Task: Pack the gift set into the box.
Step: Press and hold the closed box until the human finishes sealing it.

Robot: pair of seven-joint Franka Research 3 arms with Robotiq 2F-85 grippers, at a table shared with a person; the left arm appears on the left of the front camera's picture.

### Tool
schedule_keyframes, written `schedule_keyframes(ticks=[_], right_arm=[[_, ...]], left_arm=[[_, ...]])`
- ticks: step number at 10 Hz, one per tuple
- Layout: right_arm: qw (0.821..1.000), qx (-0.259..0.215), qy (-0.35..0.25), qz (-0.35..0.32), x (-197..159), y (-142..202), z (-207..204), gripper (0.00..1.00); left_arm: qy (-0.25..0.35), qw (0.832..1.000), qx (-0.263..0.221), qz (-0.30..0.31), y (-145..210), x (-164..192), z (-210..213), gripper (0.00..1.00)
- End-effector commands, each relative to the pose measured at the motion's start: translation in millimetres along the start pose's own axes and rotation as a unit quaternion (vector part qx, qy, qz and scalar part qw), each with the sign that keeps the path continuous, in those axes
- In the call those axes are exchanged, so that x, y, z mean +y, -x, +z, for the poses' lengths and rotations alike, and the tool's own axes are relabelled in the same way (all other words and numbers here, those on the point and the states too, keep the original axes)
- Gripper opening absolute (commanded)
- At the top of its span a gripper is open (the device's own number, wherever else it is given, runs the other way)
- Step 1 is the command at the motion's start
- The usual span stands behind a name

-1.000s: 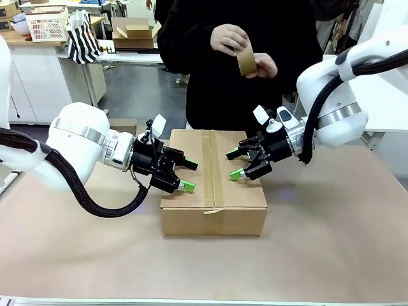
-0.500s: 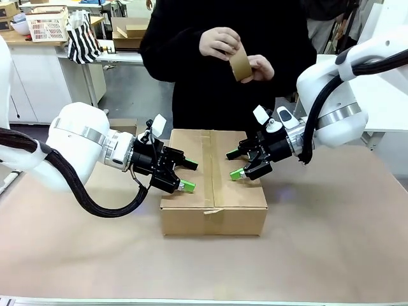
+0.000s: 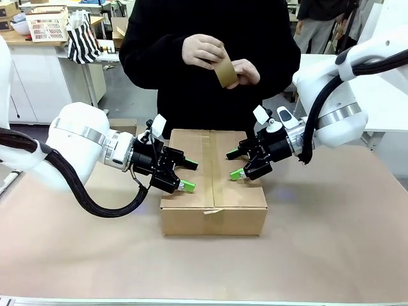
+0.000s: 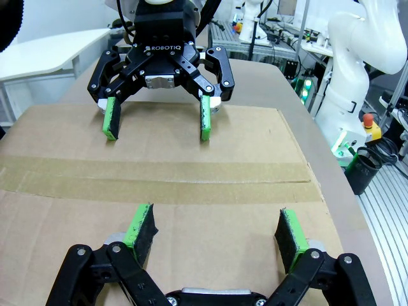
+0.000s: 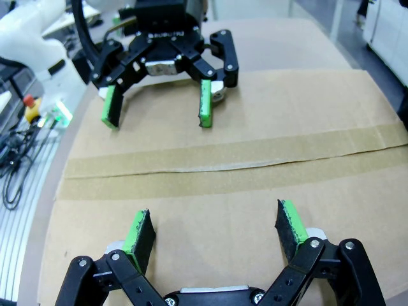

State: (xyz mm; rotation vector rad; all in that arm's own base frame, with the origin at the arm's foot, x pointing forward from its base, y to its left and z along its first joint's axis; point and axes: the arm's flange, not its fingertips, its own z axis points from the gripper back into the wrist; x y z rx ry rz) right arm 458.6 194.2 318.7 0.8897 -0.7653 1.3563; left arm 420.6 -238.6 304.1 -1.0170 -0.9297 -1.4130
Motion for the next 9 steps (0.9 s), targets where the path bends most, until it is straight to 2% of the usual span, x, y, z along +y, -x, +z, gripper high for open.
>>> schedule_keyframes(ticks=[1, 9], right_arm=[[1.0, -0.004, 0.002, -0.005, 1.1, 3.0, -1.4, 1.0], [1.0, -0.004, 0.002, -0.005, 1.1, 3.0, -1.4, 1.0]], left_arm=[[0.002, 1.0, -0.002, -0.004, 2.2, -2.4, -0.1, 1.0], [0.002, 1.0, -0.002, -0.004, 2.2, -2.4, -0.1, 1.0]])
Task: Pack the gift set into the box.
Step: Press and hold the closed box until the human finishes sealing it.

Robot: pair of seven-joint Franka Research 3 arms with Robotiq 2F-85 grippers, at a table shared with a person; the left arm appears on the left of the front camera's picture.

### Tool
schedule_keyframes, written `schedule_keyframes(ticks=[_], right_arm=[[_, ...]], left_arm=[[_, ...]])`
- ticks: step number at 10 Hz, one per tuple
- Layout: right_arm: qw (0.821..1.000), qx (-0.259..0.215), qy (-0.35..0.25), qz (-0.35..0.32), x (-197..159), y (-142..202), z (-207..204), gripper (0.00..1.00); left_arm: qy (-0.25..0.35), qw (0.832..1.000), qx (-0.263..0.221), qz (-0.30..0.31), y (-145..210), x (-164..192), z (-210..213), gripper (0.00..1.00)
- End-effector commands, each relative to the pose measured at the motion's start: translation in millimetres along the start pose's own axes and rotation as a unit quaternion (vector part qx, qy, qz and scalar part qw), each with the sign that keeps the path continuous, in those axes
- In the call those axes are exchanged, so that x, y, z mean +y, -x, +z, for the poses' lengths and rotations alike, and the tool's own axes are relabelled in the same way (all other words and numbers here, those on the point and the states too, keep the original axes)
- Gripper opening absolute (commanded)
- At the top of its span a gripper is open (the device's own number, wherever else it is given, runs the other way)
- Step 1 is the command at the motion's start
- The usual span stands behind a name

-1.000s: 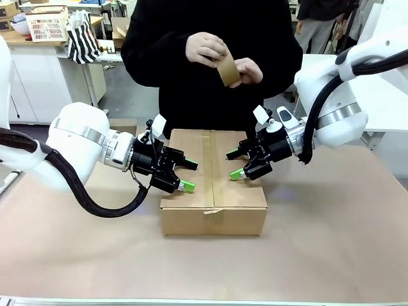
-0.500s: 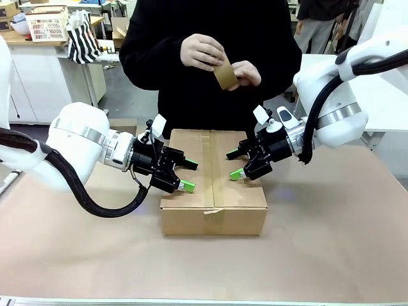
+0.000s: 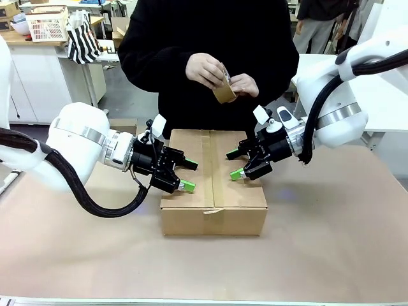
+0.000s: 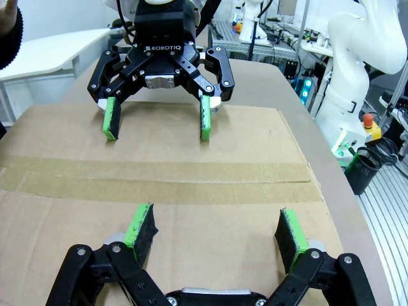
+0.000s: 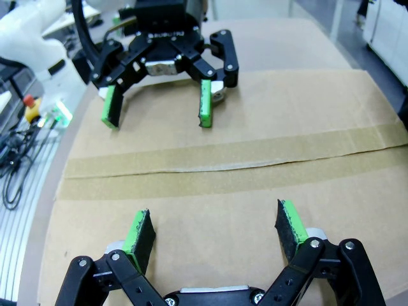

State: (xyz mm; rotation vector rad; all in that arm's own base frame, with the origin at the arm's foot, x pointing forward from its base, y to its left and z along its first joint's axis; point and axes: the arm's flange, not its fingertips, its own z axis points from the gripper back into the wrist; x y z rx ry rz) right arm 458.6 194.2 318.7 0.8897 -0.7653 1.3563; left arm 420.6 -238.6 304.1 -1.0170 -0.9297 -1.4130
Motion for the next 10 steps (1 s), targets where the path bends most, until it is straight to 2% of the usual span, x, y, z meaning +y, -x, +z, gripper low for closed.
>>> schedule_keyframes(ticks=[1, 10], right_arm=[[1.0, -0.004, 0.002, -0.005, 1.1, 3.0, -1.4, 1.0], [1.0, -0.004, 0.002, -0.005, 1.1, 3.0, -1.4, 1.0]], left_arm=[[0.002, 1.0, -0.002, -0.004, 2.2, -2.4, -0.1, 1.0], [0.002, 1.0, -0.002, -0.004, 2.2, -2.4, -0.1, 1.0]])
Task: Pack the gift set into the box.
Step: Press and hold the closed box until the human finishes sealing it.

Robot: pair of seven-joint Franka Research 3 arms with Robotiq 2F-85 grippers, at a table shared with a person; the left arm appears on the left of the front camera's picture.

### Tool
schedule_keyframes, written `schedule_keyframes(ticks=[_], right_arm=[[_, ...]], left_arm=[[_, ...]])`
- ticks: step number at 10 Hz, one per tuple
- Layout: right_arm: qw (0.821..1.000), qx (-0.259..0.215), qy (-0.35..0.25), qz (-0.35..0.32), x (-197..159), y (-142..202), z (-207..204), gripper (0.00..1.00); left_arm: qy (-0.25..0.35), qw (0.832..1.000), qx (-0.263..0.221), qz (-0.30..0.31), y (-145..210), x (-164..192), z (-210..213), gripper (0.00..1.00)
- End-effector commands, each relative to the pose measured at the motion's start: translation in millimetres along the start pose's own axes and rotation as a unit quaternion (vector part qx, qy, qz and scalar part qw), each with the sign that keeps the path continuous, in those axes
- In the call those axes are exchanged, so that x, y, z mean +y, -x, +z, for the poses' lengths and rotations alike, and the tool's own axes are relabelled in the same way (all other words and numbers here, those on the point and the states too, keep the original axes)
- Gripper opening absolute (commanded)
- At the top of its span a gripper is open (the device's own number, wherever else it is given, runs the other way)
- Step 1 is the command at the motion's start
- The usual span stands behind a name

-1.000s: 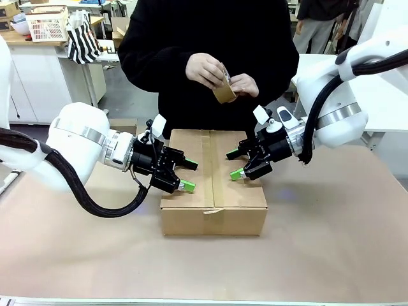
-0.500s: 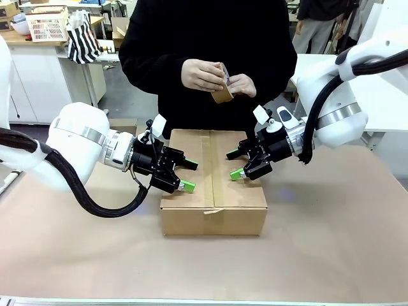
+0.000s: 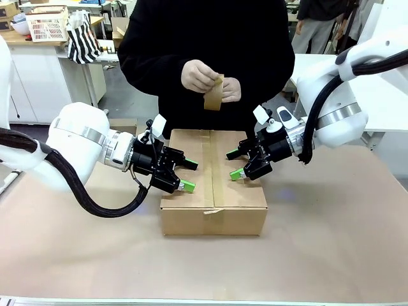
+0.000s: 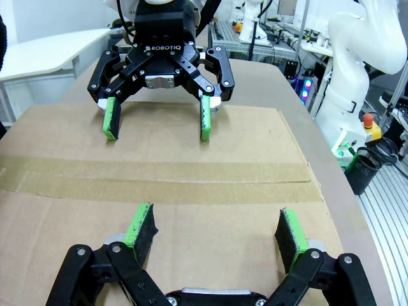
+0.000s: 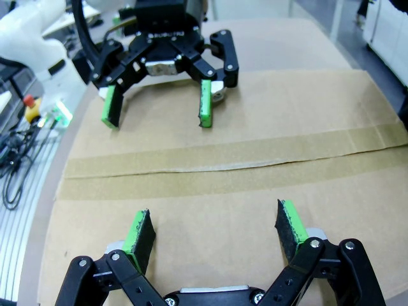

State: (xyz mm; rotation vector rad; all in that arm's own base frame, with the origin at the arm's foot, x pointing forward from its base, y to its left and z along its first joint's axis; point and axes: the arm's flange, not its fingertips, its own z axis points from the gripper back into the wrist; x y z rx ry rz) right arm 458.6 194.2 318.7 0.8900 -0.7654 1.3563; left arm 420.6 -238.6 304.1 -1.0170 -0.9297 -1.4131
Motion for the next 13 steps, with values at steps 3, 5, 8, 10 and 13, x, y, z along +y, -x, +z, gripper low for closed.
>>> schedule_keyframes(ticks=[3, 5, 8, 10, 13], right_arm=[[1.0, -0.004, 0.002, -0.005, 1.1, 3.0, -1.4, 1.0], [1.0, -0.004, 0.002, -0.005, 1.1, 3.0, -1.4, 1.0], [1.0, -0.004, 0.002, -0.005, 1.1, 3.0, -1.4, 1.0], [1.0, -0.004, 0.002, -0.005, 1.1, 3.0, -1.4, 1.0], [1.0, -0.004, 0.002, -0.005, 1.1, 3.0, -1.4, 1.0]], left_arm=[[0.002, 1.0, -0.002, -0.004, 2.2, -2.4, -0.1, 1.0], [0.002, 1.0, -0.002, -0.004, 2.2, -2.4, -0.1, 1.0], [0.002, 1.0, -0.002, -0.004, 2.2, -2.4, -0.1, 1.0], [0.002, 1.0, -0.002, -0.004, 2.2, -2.4, -0.1, 1.0], [0.002, 1.0, -0.002, -0.004, 2.2, -2.4, -0.1, 1.0]])
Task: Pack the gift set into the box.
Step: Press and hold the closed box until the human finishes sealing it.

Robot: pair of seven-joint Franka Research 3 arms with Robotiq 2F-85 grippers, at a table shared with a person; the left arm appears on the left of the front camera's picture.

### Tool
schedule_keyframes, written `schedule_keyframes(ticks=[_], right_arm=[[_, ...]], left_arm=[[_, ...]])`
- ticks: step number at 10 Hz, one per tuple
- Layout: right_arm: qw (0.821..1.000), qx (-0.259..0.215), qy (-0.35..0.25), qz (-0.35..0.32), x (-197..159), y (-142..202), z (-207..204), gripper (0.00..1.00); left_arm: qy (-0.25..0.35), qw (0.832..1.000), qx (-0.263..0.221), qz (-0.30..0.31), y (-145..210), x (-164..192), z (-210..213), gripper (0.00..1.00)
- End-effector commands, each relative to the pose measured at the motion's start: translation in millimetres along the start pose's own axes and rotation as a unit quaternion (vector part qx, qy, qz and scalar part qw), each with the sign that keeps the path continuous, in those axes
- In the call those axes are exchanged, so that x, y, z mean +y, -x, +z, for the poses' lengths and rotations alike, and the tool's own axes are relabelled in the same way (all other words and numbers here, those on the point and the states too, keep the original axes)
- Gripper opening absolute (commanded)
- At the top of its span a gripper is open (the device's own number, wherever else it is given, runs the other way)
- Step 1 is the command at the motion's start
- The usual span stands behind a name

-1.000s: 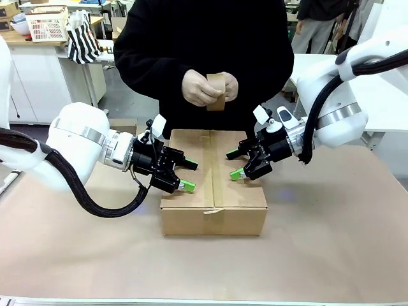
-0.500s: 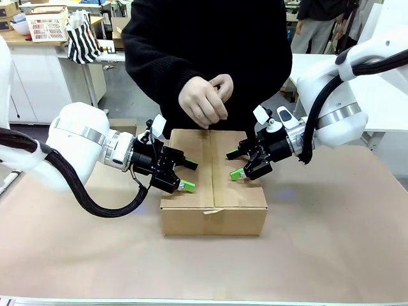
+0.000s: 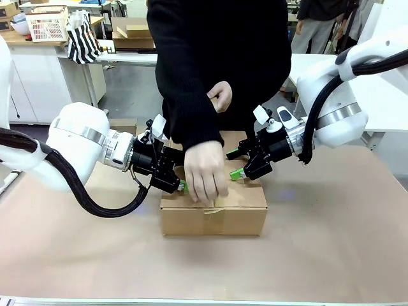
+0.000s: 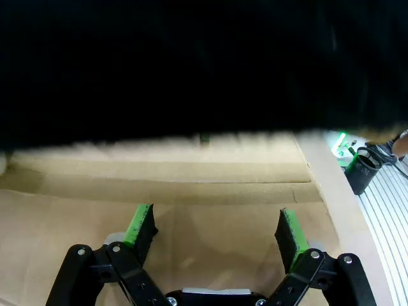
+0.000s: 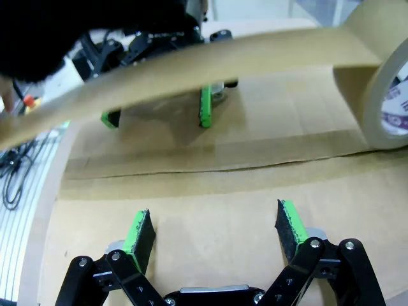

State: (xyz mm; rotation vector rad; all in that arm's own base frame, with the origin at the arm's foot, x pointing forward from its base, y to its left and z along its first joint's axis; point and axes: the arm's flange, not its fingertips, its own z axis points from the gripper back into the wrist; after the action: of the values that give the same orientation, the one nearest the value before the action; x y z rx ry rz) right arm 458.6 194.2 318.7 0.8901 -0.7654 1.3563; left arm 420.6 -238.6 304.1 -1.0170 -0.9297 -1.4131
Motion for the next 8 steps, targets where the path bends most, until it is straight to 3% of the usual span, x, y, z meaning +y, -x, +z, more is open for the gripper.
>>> schedule_keyframes(ticks=[1, 8], right_arm=[[1.0, -0.004, 0.002, -0.005, 1.1, 3.0, -1.4, 1.0], [1.0, -0.004, 0.002, -0.005, 1.1, 3.0, -1.4, 1.0]], left_arm=[[0.002, 1.0, -0.002, -0.004, 2.2, -2.4, -0.1, 1.0], [0.002, 1.0, -0.002, -0.004, 2.2, -2.4, -0.1, 1.0]])
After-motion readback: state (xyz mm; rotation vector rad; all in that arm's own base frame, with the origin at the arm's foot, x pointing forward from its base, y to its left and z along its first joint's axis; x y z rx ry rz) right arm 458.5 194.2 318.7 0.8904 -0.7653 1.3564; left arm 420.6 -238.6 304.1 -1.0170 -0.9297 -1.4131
